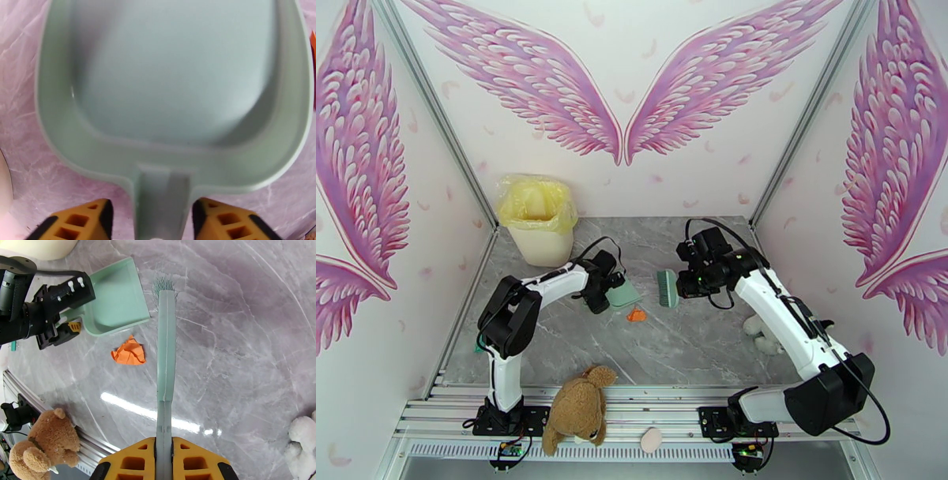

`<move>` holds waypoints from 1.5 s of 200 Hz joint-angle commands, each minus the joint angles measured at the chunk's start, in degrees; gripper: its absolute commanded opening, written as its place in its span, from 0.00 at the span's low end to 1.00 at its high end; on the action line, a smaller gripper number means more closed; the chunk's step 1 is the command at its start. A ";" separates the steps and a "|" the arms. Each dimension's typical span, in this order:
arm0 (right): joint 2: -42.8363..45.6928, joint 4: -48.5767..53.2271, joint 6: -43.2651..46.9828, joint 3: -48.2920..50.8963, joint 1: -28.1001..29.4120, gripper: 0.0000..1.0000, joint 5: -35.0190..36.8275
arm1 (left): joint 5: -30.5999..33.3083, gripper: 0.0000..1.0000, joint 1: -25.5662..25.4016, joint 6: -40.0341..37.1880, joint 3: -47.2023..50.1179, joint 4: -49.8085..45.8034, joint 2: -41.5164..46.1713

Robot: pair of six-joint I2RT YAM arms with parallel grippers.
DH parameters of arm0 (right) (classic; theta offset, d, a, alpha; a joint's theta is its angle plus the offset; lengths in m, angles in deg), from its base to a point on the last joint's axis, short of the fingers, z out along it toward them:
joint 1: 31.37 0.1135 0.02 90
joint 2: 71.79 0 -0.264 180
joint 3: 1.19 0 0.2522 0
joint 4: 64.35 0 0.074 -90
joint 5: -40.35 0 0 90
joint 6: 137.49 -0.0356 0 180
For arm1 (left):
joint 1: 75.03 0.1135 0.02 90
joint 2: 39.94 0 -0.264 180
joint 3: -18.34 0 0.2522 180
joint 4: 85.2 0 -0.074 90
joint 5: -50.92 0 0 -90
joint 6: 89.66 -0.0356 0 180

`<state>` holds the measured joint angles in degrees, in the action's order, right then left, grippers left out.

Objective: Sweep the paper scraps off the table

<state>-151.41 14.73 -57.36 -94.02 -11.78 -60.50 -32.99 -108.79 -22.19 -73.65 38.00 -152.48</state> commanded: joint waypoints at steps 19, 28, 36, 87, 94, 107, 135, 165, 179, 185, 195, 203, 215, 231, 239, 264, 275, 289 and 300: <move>-0.32 -1.45 0.05 1.37 -0.28 0.00 0.22 | -3.63 0.73 0.57 0.07 7.93 7.65 6.89; -0.43 -1.55 0.11 1.50 -0.29 0.00 0.11 | -4.72 0.73 1.11 0.40 9.94 9.23 8.26; -0.45 -1.71 0.20 1.62 -0.28 0.00 0.11 | -6.08 0.73 1.76 0.85 11.94 11.17 9.96; -1.19 -2.82 -0.02 2.03 -0.34 0.00 -0.88 | -6.09 0.74 3.37 1.36 22.77 22.27 19.58; -1.23 -2.88 0.02 1.94 -0.27 0.00 -0.97 | -6.45 0.74 3.66 1.26 23.27 22.79 20.23; -1.28 -2.99 -0.06 1.93 -0.34 0.00 -1.01 | -6.87 0.73 4.21 1.37 23.96 23.51 21.02; -1.10 -2.99 -0.07 1.98 -0.31 0.00 -1.10 | -8.03 0.72 4.96 0.37 23.15 22.72 19.74; -0.89 -2.96 0.02 2.64 -0.31 0.00 -1.01 | -9.05 0.71 5.10 -1.47 21.91 21.89 17.73; -0.89 -3.11 0.02 2.89 -0.35 0.00 -1.10 | -9.94 0.69 5.99 -2.20 22.11 22.71 17.31; -0.86 -3.20 0.02 2.88 -0.30 0.00 -1.15 | -10.44 0.68 6.52 -2.52 22.14 22.98 17.09; -0.90 -3.35 -0.01 2.95 -0.29 0.00 -1.33 | -11.40 0.68 7.16 -3.23 22.30 23.55 16.91; -0.99 -3.36 0.03 2.95 -0.30 0.00 -1.29 | -11.85 0.68 7.40 -3.79 22.51 24.13 16.66; -1.07 -3.56 0.01 2.95 -0.32 0.00 -1.36 | -11.92 0.68 7.48 -4.85 22.55 24.67 15.81; -1.29 -3.64 0.10 2.77 -0.35 0.00 -1.50 | -11.86 0.68 7.71 -5.76 21.91 24.98 14.48; -1.35 -3.64 0.08 2.70 -0.26 0.00 -1.54 | -12.11 0.67 7.85 -6.12 21.56 25.08 14.14; -1.34 -3.74 0.20 2.78 -0.34 0.00 -1.45 | -13.56 0.66 9.00 -6.53 21.24 25.86 14.09; -1.46 -3.80 0.20 2.92 -0.29 0.00 -1.45 | -13.90 0.66 9.23 -6.68 21.15 25.99 13.95; -1.54 -3.95 0.11 3.11 -0.31 0.00 -1.62 | -14.13 0.65 9.32 -7.18 20.80 25.86 13.42; -1.68 -4.03 0.16 3.13 -0.30 0.00 -1.71 | -14.10 0.63 9.33 -7.49 20.56 25.82 13.04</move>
<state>-152.48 12.42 -57.34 -91.46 -11.78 -61.22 -45.63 -99.78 -28.24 -51.12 62.80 -138.12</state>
